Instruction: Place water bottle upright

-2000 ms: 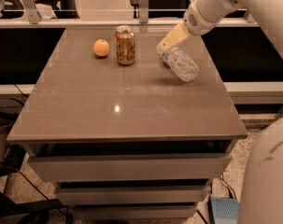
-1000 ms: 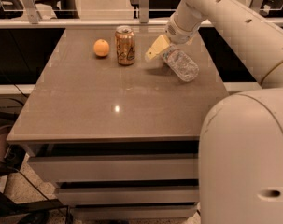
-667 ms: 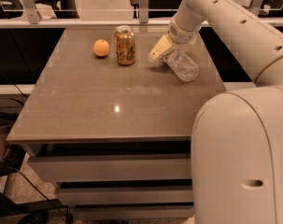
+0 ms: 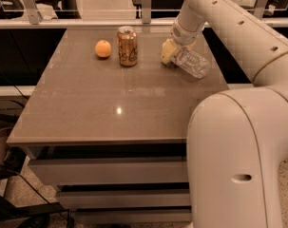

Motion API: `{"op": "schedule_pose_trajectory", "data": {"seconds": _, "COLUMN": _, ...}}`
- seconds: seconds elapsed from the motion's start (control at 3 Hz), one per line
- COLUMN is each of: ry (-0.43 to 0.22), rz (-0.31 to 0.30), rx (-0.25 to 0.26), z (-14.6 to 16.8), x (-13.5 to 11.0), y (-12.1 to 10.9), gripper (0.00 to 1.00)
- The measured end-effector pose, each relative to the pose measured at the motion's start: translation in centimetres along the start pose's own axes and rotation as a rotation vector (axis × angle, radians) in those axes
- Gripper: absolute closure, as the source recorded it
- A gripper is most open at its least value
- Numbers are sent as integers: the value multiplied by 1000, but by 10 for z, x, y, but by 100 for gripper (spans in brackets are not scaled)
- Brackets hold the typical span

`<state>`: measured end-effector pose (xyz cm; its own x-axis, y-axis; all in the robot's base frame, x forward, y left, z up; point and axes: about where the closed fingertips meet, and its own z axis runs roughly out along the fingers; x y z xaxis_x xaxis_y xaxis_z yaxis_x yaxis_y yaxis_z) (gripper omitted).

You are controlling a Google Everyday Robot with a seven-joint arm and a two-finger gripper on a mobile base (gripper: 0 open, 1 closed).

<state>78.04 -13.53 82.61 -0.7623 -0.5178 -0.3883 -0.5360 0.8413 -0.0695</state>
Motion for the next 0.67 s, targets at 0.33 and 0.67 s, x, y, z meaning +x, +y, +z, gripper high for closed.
{"op": "schedule_pose_trajectory", "data": {"seconds": 0.33, "ry": 1, "rz": -8, "rx": 5, "z": -6, "x": -1, "y": -4, "gripper": 64}}
{"op": "schedule_pose_trajectory", "data": {"seconds": 0.67, "ry": -65, "rz": -5, "rx": 2, "z": -26, "x": -8, "y": -8, "gripper": 87}}
